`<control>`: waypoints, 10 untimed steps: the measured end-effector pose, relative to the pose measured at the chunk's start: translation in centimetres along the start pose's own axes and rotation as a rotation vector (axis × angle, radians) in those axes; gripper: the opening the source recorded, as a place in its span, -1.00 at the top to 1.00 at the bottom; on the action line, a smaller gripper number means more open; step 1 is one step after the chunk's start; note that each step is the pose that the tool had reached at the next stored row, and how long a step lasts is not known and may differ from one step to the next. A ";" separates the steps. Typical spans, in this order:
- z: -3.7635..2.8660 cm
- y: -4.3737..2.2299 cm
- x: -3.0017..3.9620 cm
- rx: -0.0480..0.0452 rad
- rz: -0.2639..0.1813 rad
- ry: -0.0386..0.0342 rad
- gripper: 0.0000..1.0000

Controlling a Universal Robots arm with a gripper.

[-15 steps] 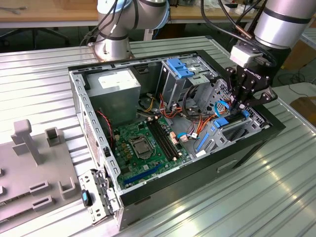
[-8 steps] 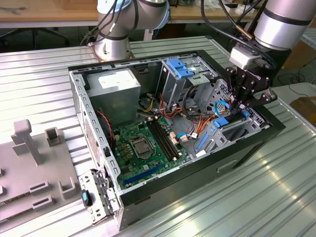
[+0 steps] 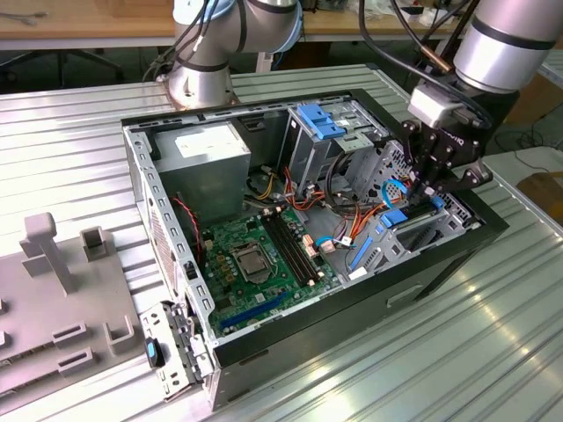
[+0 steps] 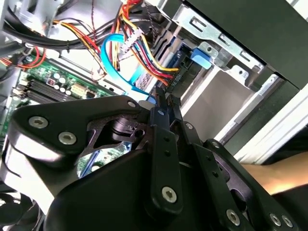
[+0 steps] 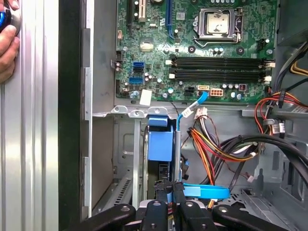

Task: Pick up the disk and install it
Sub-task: 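Insert the second disk wire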

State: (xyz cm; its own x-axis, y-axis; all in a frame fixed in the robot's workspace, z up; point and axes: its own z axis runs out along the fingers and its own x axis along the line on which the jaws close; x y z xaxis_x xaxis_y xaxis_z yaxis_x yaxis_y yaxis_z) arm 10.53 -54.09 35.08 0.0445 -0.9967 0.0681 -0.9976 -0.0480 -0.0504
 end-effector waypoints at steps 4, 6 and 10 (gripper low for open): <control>0.02 0.01 0.32 0.0024 0.003 -0.0515 0.67; 0.03 0.02 0.48 0.0039 0.003 -0.0612 0.67; 0.07 0.05 1.06 0.0052 0.004 -0.0793 0.67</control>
State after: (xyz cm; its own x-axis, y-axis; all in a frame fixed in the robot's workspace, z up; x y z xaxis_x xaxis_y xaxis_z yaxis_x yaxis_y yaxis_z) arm 10.54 -55.15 35.08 0.0446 -0.9989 -0.0112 -0.9975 -0.0439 -0.0557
